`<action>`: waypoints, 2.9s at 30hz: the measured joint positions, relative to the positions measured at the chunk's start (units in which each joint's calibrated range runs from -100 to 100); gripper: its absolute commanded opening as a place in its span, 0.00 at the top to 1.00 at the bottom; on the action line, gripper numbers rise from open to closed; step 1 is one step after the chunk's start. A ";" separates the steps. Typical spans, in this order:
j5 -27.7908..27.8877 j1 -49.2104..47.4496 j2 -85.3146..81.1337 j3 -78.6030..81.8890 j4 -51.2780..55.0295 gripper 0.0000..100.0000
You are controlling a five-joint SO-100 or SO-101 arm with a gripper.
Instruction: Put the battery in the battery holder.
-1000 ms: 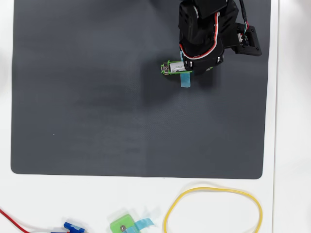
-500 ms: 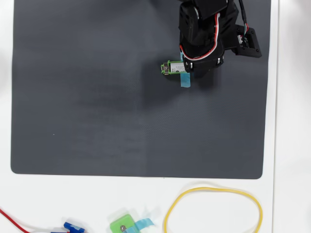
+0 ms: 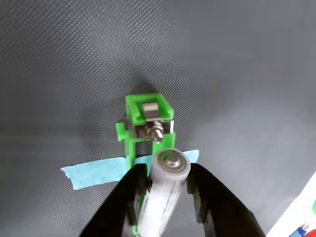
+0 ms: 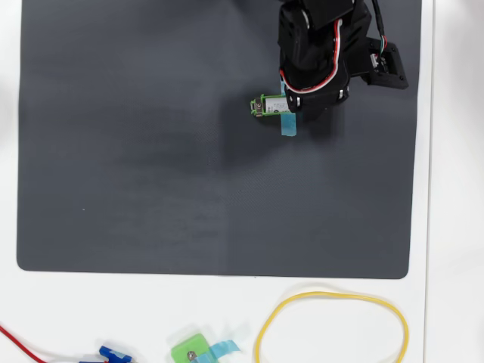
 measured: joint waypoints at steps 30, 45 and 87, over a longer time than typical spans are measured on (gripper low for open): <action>6.79 1.91 -4.07 -0.09 3.88 0.94; 7.10 3.26 -4.07 -0.91 3.88 1.00; 7.10 1.35 1.36 -1.72 3.88 1.00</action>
